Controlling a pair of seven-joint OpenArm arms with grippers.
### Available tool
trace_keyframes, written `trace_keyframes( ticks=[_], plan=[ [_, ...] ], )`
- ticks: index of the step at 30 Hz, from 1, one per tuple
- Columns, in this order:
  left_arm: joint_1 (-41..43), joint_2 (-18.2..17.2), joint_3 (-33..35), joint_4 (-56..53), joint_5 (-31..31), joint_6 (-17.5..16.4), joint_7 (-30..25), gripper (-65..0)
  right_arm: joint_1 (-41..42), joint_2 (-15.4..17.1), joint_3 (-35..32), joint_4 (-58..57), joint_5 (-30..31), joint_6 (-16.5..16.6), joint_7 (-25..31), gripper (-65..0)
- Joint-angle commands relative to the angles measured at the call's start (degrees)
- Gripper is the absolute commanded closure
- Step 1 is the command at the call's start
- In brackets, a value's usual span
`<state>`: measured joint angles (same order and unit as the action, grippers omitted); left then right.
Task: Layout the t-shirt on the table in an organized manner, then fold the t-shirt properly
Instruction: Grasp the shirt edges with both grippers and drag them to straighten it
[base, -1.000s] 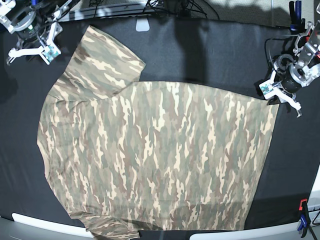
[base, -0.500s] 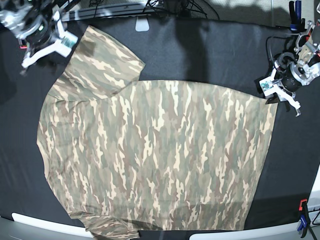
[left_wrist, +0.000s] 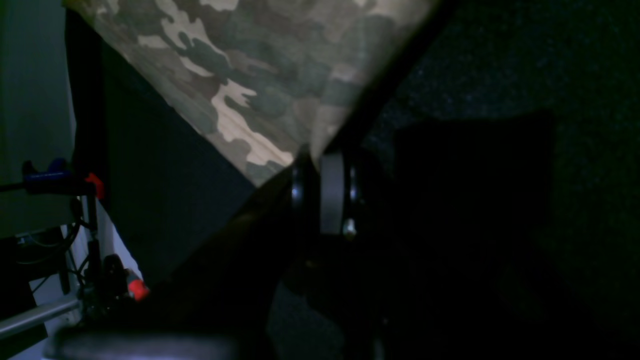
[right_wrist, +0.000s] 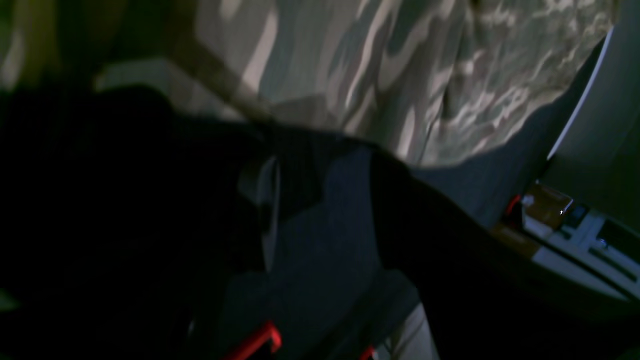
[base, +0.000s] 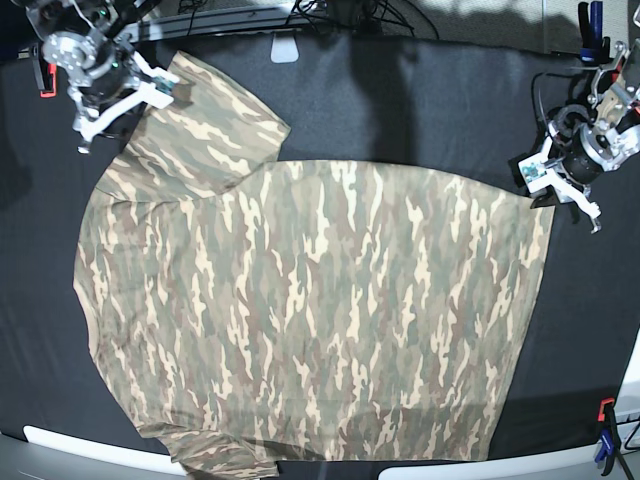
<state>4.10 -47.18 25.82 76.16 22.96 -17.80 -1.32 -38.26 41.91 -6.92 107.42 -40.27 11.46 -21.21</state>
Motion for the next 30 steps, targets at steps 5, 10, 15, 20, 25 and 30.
trace_keyframes(
  ticks=[5, 10, 15, 20, 25, 30],
  plan=[
    [-0.3, -1.0, -0.2, 0.3, 0.2, -0.6, 0.2, 0.0, 5.0, 0.9, -5.5, -2.0, -0.3, -0.7, -0.5, -28.6],
    [-0.3, -0.9, -0.2, 0.3, 0.2, -0.6, 0.2, 0.0, 9.4, 0.8, -10.2, -3.3, -0.3, -0.8, -2.2, -28.6],
    [-0.3, -0.9, -0.2, 0.3, 0.2, -0.6, 0.2, 0.0, 11.1, 0.8, -11.3, -3.3, 0.0, -0.7, -2.2, -28.6],
    [-0.3, -0.9, -0.2, 0.3, 0.1, -0.6, 0.2, 0.0, 11.9, 0.4, -11.3, -3.6, 2.1, -0.8, -2.4, -18.6],
    [-0.3, -0.9, -0.2, 0.3, 0.0, -0.6, 0.2, 0.0, 15.6, -2.1, -11.3, -7.3, 4.8, 0.8, -2.1, -11.1],
    [-0.3, -0.9, -0.2, 0.3, -0.1, -0.6, 0.2, 0.0, 16.3, -2.2, -11.3, -7.6, 6.1, 0.9, -2.2, 0.0]
  ],
)
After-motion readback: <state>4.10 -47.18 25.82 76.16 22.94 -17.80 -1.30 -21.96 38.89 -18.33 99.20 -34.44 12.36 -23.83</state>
